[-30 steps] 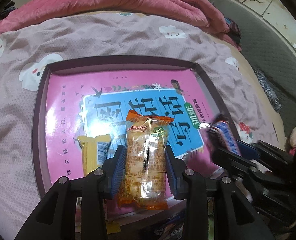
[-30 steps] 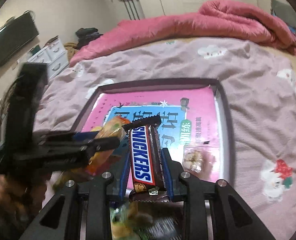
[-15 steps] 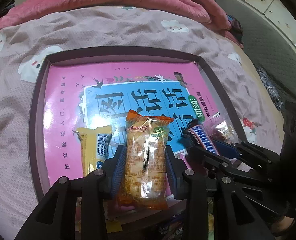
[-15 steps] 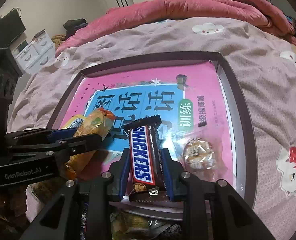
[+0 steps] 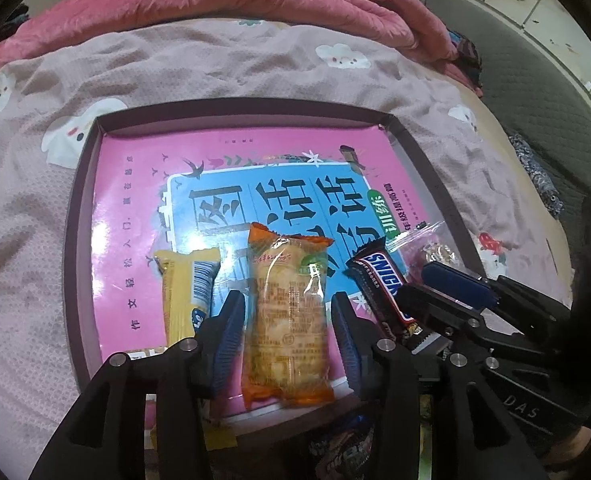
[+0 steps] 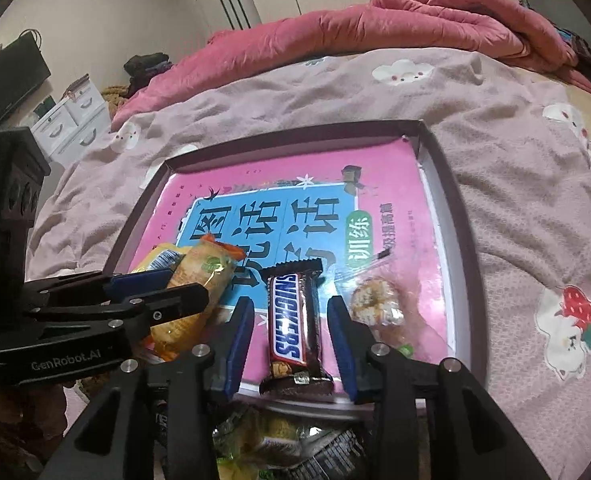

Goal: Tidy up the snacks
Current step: 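Lower the bread pack and Snickers bar into the tray and open both grippers, then withdraw both grippers from the tray toward the remaining snacks, then grasp the black pea snack bag with the right gripper while the left grasps the clear nut bag, then carry the pea bag and nut bag up over the tray with both grippers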

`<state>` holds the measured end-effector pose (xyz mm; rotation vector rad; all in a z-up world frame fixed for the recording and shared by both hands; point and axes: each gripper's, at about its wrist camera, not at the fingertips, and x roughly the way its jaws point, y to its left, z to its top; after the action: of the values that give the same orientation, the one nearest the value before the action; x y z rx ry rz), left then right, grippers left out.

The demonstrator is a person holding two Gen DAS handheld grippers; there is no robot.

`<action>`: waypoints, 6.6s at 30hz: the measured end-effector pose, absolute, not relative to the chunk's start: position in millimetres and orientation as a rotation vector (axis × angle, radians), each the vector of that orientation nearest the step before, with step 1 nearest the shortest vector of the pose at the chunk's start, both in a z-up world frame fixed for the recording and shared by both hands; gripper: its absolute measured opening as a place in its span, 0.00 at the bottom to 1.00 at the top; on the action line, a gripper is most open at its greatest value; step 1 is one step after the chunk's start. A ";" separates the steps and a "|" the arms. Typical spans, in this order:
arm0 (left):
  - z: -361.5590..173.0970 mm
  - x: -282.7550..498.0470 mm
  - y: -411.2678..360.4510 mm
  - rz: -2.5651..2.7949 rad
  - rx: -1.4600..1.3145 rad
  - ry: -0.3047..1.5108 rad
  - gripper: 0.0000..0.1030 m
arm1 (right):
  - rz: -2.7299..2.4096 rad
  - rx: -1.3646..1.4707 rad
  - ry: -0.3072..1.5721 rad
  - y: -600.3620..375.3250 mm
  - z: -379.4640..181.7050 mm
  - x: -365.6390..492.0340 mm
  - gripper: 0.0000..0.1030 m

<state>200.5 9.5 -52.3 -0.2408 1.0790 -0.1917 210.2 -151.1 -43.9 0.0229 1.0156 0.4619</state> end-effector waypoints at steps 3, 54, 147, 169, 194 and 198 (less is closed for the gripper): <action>-48.2 197.4 10.1 -0.187 -0.237 1.074 0.48 | 0.454 0.026 1.006 -155.2 -38.1 206.5 0.37; 21.5 90.4 60.5 -0.067 -0.214 0.962 0.73 | 0.440 0.107 0.950 -196.3 11.9 122.1 0.67; -79.7 87.6 39.0 -0.029 -0.191 1.123 0.59 | 0.310 -0.038 1.050 -196.6 -73.1 134.0 0.36; -62.3 75.8 25.6 -0.142 -0.211 1.093 0.32 | 0.348 -0.005 0.991 -198.8 -56.6 125.1 0.36; -19.7 70.3 36.1 -0.123 -0.261 0.992 0.28 | 0.423 0.059 0.842 -201.9 -24.2 116.2 0.36; -11.5 72.8 39.1 -0.114 -0.269 0.970 0.28 | 0.436 0.069 0.816 -200.5 -16.5 115.8 0.36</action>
<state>72.8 39.1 -11.5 -0.2690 0.9700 -0.1145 115.8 -200.5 -16.5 0.0691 0.8161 0.4360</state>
